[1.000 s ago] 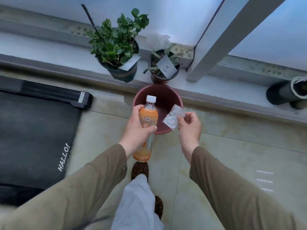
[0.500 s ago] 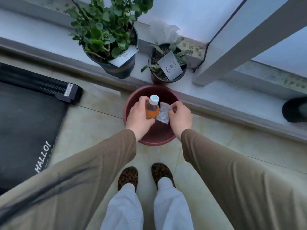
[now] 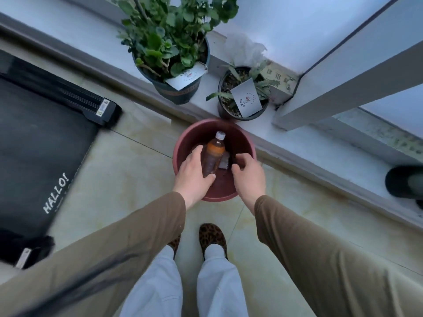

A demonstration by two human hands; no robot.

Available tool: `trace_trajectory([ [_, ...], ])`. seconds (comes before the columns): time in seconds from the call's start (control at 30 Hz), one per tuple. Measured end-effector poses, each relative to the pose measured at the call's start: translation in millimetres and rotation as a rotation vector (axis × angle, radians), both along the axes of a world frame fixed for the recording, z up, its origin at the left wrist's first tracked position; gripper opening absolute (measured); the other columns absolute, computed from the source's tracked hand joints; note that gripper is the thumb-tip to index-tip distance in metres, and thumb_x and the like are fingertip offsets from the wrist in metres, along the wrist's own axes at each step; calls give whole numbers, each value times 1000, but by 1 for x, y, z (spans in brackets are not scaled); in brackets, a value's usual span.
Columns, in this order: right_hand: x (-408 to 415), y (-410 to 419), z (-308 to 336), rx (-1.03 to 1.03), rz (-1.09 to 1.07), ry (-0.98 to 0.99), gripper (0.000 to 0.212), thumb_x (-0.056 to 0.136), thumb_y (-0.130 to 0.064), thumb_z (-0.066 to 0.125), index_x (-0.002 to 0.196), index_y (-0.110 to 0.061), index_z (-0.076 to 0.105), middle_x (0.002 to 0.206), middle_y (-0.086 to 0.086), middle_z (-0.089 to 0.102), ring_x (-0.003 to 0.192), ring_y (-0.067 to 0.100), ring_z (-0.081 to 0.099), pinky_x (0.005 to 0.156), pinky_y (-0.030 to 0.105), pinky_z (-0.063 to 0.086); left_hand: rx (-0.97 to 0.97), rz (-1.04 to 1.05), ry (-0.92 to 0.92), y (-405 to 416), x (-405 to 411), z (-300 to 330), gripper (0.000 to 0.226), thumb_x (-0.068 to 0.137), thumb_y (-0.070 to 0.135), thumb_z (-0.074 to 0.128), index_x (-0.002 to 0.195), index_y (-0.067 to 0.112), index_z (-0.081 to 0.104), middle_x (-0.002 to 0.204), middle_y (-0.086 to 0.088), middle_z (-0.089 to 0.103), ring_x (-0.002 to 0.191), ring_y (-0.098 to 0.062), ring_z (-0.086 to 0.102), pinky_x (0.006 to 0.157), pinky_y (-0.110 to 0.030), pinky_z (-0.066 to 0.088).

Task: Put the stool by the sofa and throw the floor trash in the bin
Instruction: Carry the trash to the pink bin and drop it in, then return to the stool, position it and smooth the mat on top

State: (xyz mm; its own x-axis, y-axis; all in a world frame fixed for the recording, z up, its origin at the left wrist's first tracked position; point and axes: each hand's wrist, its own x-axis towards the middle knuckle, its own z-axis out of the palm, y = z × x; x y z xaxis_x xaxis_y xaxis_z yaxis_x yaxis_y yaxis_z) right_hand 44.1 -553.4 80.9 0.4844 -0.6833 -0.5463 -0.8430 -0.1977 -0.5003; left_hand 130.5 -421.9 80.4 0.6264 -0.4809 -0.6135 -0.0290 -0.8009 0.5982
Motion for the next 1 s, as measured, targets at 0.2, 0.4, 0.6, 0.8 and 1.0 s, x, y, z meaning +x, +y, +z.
trace_trajectory([
  [0.2,-6,24,42,81,-91,-147,21,94,-12,55,108,-24,65,104,-5,69,84,5,62,81,30,53,-67,157,13,40,-24,60,79,92,25,72,161,17,33,164,-1,40,152,-20,36,124,-33,28],
  [0.4,15,67,84,245,-100,-277,20,94,-11,58,104,-25,67,96,-2,72,83,10,66,78,27,54,-133,620,121,100,-43,101,59,94,23,72,147,27,45,140,2,57,133,-12,52,114,-31,40],
  [0.6,42,137,115,350,103,-284,18,92,-9,61,97,-25,68,80,-4,67,70,8,59,70,34,52,-215,1154,151,180,-56,131,41,95,8,70,131,19,54,120,-8,65,104,-11,64,84,-13,45],
  [0.8,60,224,138,427,335,-281,21,92,-9,61,94,-29,66,75,-7,65,67,12,61,61,32,50,-302,1478,134,264,-80,151,30,98,7,67,125,16,58,111,-9,68,100,-17,64,93,-29,49],
  [1.0,66,310,151,442,530,-252,18,91,-15,63,95,-33,67,73,-10,65,63,8,59,67,39,55,-380,1752,72,337,-108,164,21,100,7,65,109,25,61,101,-7,67,98,-23,64,99,-43,49],
])
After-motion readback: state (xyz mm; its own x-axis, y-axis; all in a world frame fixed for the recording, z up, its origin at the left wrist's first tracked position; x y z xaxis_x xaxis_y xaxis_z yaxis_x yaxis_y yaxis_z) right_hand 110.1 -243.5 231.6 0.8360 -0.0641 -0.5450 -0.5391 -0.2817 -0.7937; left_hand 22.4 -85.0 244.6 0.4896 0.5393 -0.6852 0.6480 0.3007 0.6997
